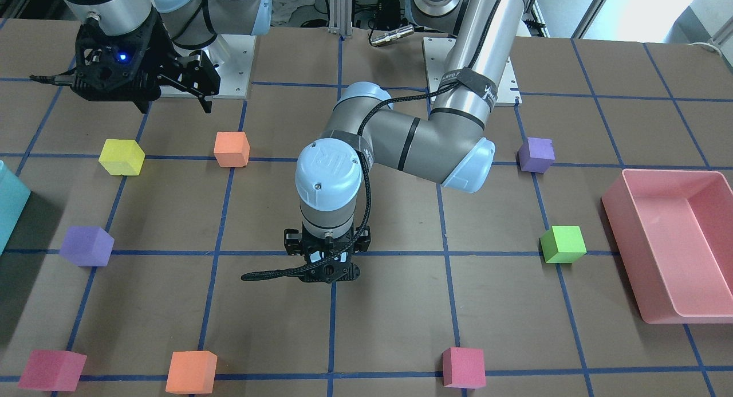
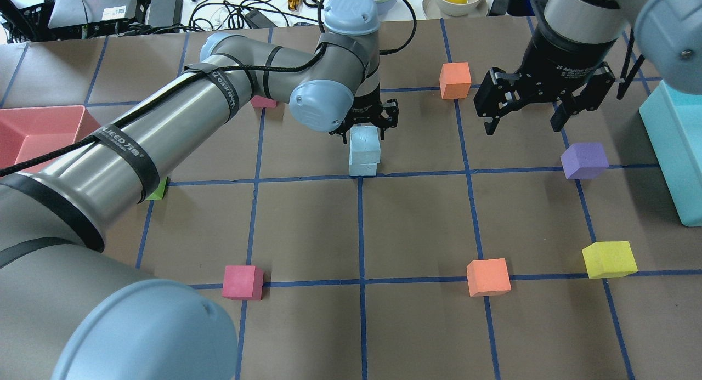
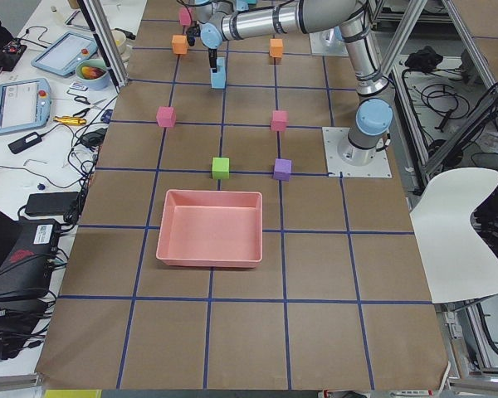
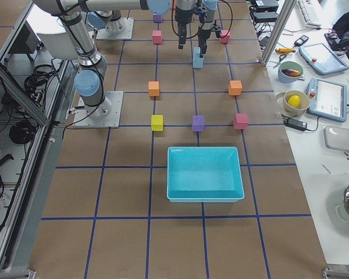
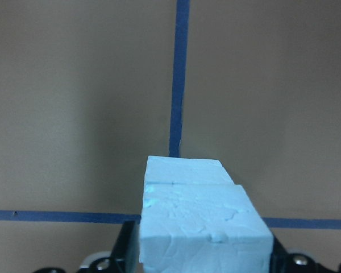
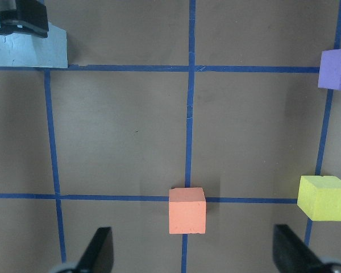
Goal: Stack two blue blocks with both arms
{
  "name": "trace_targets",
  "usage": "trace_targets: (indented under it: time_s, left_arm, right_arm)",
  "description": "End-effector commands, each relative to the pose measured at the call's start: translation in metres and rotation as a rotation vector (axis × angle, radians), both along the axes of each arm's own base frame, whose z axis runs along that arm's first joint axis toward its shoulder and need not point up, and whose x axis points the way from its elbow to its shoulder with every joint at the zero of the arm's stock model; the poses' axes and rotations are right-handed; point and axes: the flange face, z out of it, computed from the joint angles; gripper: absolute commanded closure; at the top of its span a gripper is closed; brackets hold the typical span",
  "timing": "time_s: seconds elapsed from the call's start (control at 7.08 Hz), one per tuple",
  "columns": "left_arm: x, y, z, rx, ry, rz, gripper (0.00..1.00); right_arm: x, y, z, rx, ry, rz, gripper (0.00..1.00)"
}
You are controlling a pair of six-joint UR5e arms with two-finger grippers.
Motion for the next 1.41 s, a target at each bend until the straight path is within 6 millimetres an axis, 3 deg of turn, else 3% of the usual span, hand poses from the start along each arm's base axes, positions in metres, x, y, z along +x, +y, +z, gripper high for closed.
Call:
trace_targets:
  time_s: [0.0, 0.14, 0.57, 0.71, 0.99, 1.27]
  left_arm:
    - [0.029, -0.006, 0.050, -0.047, 0.021, 0.021, 0.00]
    - [0.055, -0.003, 0.077, -0.043, 0.015, -0.027, 0.00]
    - [0.173, 0.023, 0.177, -0.015, -0.036, -0.141, 0.00]
    - [0.195, 0.049, 0.207, 0.008, -0.067, -0.170, 0.00]
    - [0.206, 0.096, 0.275, -0.107, -0.076, -0.201, 0.00]
    - [0.244, 0.087, 0.261, -0.115, -0.075, -0.222, 0.00]
  right_arm:
    - [0.000, 0.000, 0.000, 0.000, 0.000, 0.000, 0.00]
    - [0.000, -0.001, 0.001, -0.005, 0.000, -0.001, 0.00]
    - [-0.016, -0.005, 0.003, -0.004, -0.001, -0.020, 0.00]
    - [-0.021, -0.005, 0.003, 0.002, -0.001, -0.032, 0.00]
    - [-0.021, -0.005, 0.004, -0.004, 0.000, -0.041, 0.00]
    - [-0.021, -0.005, 0.004, -0.005, 0.000, -0.043, 0.00]
